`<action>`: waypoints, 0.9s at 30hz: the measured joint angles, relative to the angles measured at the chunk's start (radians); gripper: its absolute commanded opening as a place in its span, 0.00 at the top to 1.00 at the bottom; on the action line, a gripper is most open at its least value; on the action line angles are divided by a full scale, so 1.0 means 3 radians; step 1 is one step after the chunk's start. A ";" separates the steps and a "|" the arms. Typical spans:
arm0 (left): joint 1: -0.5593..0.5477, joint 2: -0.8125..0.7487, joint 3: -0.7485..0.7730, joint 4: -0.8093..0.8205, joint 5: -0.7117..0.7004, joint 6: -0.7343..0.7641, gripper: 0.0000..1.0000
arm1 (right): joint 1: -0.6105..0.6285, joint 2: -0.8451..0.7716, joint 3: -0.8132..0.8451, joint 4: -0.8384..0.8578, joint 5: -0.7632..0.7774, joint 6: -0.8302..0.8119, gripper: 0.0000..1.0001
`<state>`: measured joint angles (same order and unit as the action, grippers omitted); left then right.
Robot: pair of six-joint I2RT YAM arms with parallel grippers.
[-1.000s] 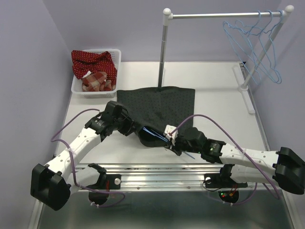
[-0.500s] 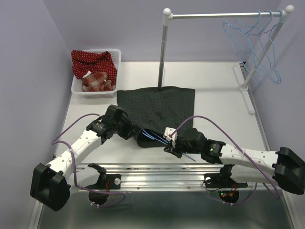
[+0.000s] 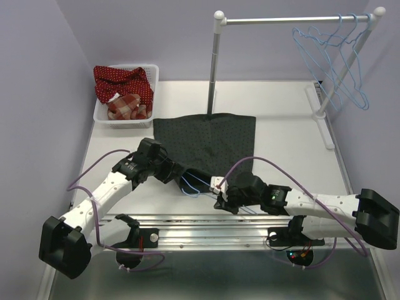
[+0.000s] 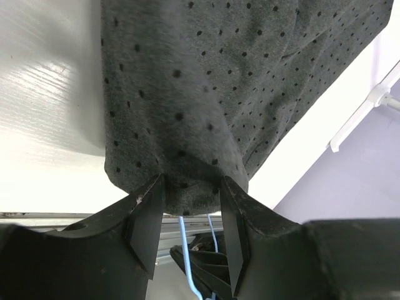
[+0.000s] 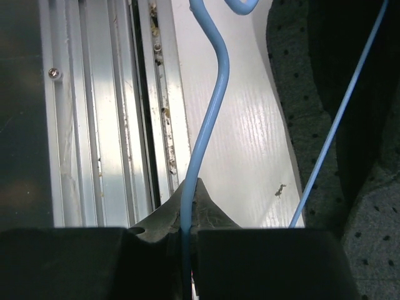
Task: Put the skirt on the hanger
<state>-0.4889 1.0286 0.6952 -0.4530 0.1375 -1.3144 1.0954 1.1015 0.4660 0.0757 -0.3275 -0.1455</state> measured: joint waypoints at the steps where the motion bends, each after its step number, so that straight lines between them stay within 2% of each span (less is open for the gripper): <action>1: 0.0000 -0.0009 0.0000 -0.0001 -0.0004 -0.0003 0.46 | 0.0018 0.0017 0.0004 -0.0013 -0.0018 -0.0009 0.99; 27: 0.0001 -0.0117 -0.0160 0.0038 -0.0022 -0.0037 0.46 | 0.0064 -0.0025 0.0056 0.0168 0.0116 -0.0001 0.99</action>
<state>-0.4885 0.9936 0.6472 -0.4416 0.1310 -1.3254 1.1145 1.0939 0.4828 0.1261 -0.2928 -0.1459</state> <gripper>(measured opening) 0.535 0.031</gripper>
